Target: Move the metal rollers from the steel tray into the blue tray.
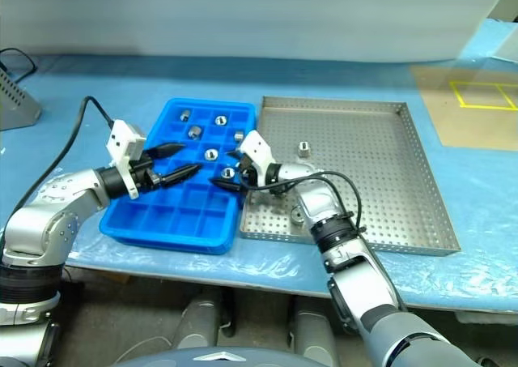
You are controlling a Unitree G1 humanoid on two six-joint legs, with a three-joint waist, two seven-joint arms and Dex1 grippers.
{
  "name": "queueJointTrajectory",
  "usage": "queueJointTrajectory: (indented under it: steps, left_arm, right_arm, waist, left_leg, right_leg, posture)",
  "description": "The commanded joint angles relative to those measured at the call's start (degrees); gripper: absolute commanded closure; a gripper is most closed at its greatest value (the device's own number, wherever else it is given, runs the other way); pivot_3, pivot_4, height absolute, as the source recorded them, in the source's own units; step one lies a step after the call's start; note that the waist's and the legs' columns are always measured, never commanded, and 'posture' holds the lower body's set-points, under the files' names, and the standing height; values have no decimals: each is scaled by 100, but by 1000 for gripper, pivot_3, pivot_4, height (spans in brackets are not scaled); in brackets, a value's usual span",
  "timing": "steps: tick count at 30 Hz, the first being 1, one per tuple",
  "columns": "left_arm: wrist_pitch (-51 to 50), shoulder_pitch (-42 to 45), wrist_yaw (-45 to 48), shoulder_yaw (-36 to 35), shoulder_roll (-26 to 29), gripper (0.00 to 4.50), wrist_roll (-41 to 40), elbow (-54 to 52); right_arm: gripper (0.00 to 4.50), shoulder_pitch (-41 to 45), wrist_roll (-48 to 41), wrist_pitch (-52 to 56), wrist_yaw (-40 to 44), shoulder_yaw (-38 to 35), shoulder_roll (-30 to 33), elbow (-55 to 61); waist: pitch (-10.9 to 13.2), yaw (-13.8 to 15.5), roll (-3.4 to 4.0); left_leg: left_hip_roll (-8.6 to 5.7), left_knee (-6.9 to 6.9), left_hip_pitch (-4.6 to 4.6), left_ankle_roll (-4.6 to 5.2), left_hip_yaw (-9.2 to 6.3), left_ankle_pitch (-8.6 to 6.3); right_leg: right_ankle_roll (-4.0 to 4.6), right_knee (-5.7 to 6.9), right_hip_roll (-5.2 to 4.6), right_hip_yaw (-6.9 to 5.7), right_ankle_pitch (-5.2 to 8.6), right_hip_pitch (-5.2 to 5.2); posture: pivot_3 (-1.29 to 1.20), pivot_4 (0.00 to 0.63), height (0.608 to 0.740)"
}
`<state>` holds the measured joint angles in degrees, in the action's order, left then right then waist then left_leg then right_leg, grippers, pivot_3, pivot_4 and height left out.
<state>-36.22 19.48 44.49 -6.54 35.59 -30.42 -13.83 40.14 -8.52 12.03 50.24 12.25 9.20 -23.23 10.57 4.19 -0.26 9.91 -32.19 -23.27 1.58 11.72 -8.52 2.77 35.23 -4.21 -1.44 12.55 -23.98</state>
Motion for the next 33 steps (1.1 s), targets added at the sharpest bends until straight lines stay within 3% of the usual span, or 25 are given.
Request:
queueJointTrajectory:
  steps: [1,8,11,20,25,33]
  left_arm:
    - [135,215,79,106,-88,503,-15,26]
    - [270,472,361,579,-451,503,38,367]
    - [468,613,525,879,-590,503,204,640]
    - [781,1344,767,1422,-1365,503,472,1490]
    - [880,1427,912,1454,-1403,503,583,1687]
    - [974,1429,905,1314,-1220,503,756,1775]
  right_arm:
    - [113,-63,-545,493,111,-609,470,1011]
    - [113,-1506,-1380,1894,704,-1360,2315,3000]
    - [113,-1989,-1449,2087,563,-1575,2720,3402]
    - [113,-2654,-1341,2056,-205,-1678,2585,3653]
    - [113,-3191,-1191,1871,-372,-1641,2607,3607]
    - [113,-3266,-1091,1815,-397,-1314,2574,3606]
  waist:
    - [0,3,0]
    - [-2,-28,-2]
    - [-1,-118,-1]
    - [-3,-329,1]
    - [-3,-358,1]
    - [-3,-384,1]
  left_leg:
    - [-1,0,-1,0,0,0]
    - [3,8,5,6,1,-3]
    - [4,10,9,11,3,-6]
    - [0,-3,19,17,2,-9]
    - [0,-1,12,32,3,-19]
    - [0,-8,33,33,1,-19]
  right_leg:
    - [0,-1,0,0,0,0]
    - [-2,-25,5,0,1,11]
    - [-3,-34,6,1,0,15]
    - [-9,-37,5,2,-4,33]
    - [-9,-51,5,1,-4,31]
    - [-12,-49,4,-1,-3,56]
  posture:
    - [-41,150,740]
    - [-133,150,740]
    - [-182,150,740]
    - [-286,150,740]
    - [-294,150,740]
    - [-272,150,740]
